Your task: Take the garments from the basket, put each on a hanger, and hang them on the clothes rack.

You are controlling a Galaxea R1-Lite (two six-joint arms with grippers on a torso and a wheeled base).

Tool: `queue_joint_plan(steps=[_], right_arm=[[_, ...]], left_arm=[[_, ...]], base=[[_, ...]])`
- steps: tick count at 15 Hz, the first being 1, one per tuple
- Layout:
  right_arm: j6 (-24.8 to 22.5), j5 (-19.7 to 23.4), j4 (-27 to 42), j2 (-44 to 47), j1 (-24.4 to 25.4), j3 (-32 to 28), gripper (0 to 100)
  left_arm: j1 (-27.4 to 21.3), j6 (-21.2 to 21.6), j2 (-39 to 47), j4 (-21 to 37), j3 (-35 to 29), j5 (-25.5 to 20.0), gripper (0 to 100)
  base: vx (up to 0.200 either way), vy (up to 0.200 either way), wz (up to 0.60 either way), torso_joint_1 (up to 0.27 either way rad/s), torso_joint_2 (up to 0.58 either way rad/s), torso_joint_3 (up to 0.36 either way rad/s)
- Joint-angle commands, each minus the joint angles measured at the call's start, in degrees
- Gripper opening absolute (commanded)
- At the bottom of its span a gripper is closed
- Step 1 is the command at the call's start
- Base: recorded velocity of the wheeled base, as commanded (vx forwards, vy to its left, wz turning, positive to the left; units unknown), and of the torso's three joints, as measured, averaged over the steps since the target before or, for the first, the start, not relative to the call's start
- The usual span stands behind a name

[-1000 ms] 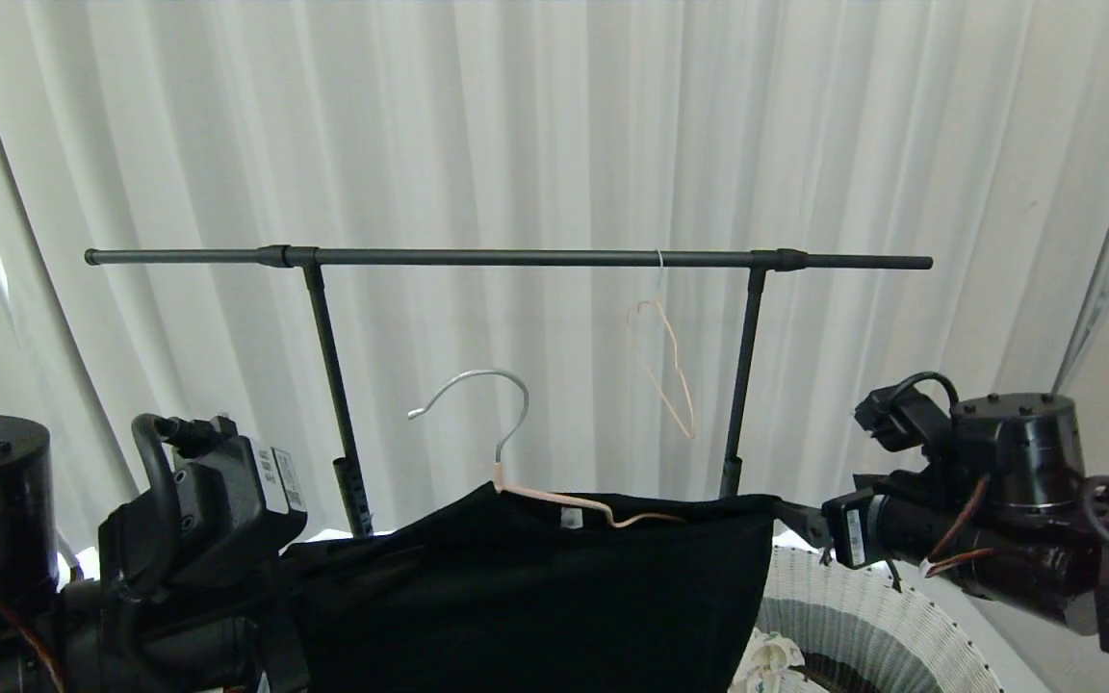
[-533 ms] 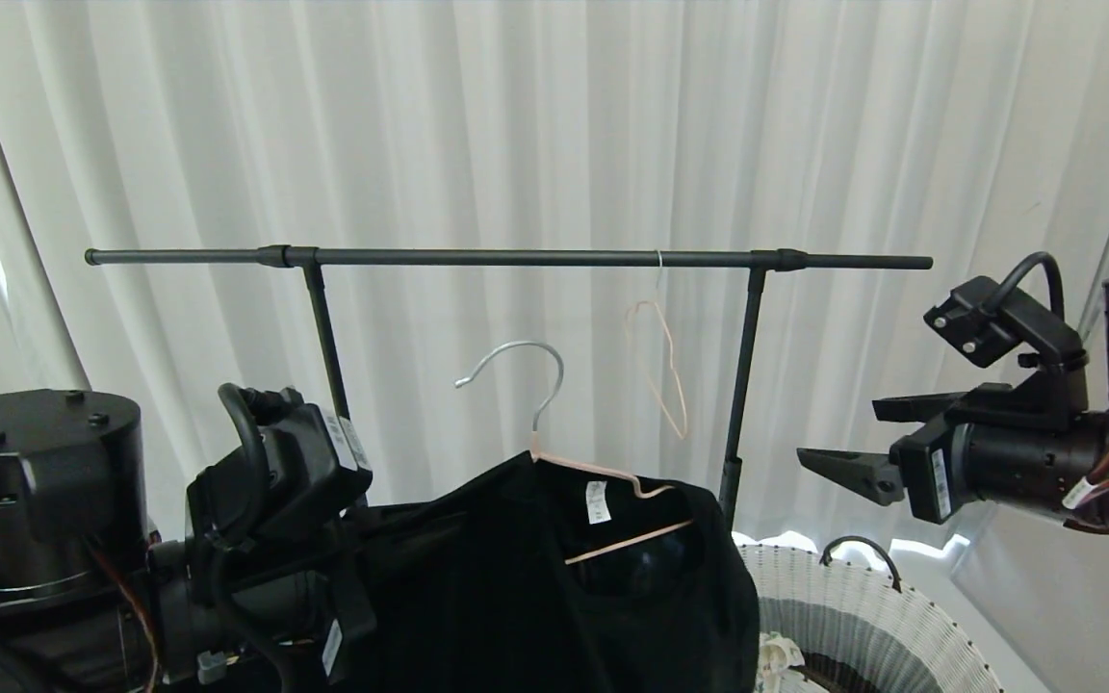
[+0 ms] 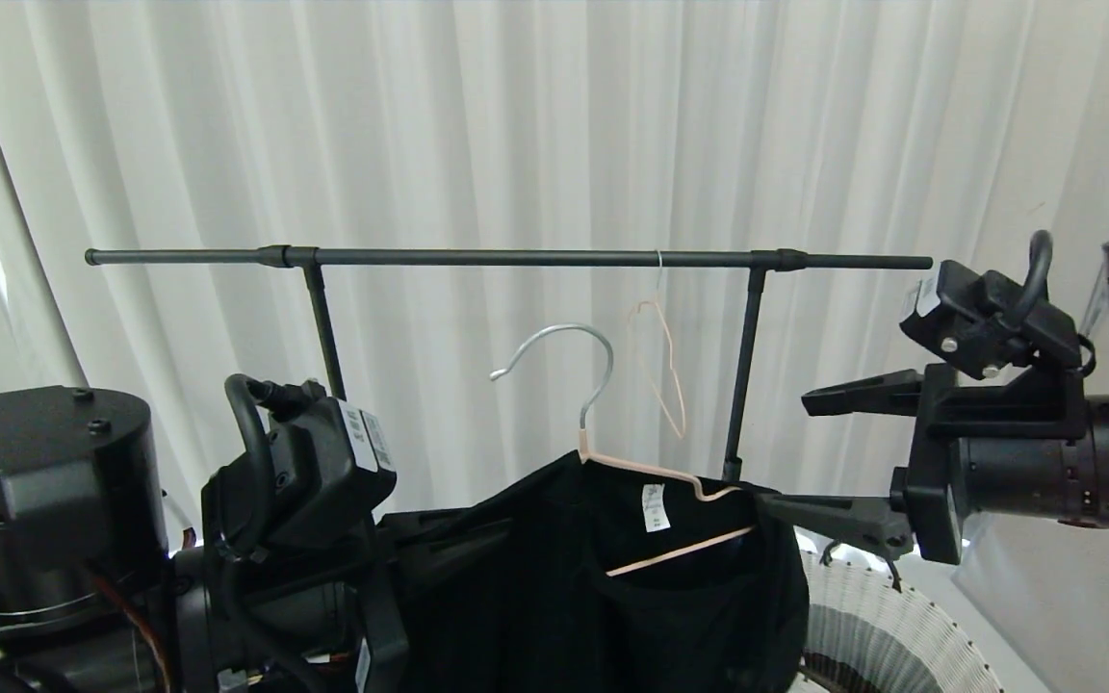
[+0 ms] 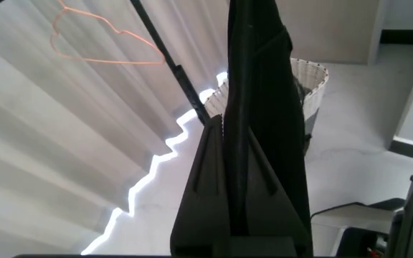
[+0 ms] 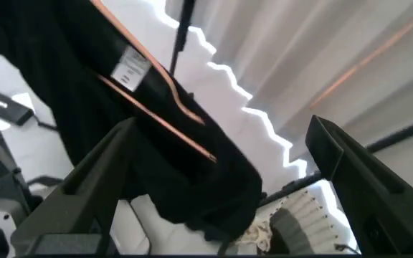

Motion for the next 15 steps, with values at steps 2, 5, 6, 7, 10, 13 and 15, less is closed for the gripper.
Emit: queue_joint_plan(steps=[2, 5, 6, 7, 10, 13, 15], right_arm=[[-6.4, 1.6, 5.0, 5.9, 6.4, -4.4, 100], [-9.3, 1.9, 5.4, 12.3, 9.3, -6.8, 100], [-9.3, 1.9, 5.7, 13.5, 10.1, -7.9, 100], [-9.3, 2.0, 7.9, 14.5, 11.0, -9.9, 100], [-9.5, 2.4, 13.3, 16.0, 11.3, -12.2, 100], [-9.4, 1.9, 13.4, 17.5, 10.8, -12.1, 100], [-9.4, 1.7, 13.4, 18.2, 10.8, -12.1, 100]], left_arm=[[-1.0, 0.1, 0.2, 0.0, 0.4, 0.0, 0], [-3.6, 0.2, -0.3, -0.1, 2.3, 0.0, 0], [-3.9, 0.2, -0.8, -0.1, 2.5, 0.0, 0], [-3.9, 0.1, -0.8, -0.1, 2.7, 0.0, 0], [-4.0, 0.2, -1.0, -0.1, 2.6, -0.1, 0], [-4.7, 0.3, -2.9, -0.1, 2.9, -0.1, 0], [-4.8, 0.3, -3.2, -0.1, 2.9, -0.1, 0]], base=[[0.000, 0.000, 0.00, 0.000, 0.00, 0.000], [0.000, 0.000, 0.00, 0.000, 0.00, 0.000], [0.000, 0.000, 0.00, 0.000, 0.00, 0.000], [0.000, 0.000, 0.00, 0.000, 0.00, 0.000], [0.000, 0.000, 0.00, 0.000, 0.00, 0.000], [0.000, 0.000, 0.00, 0.000, 0.00, 0.000], [0.000, 0.000, 0.00, 0.000, 0.00, 0.000]])
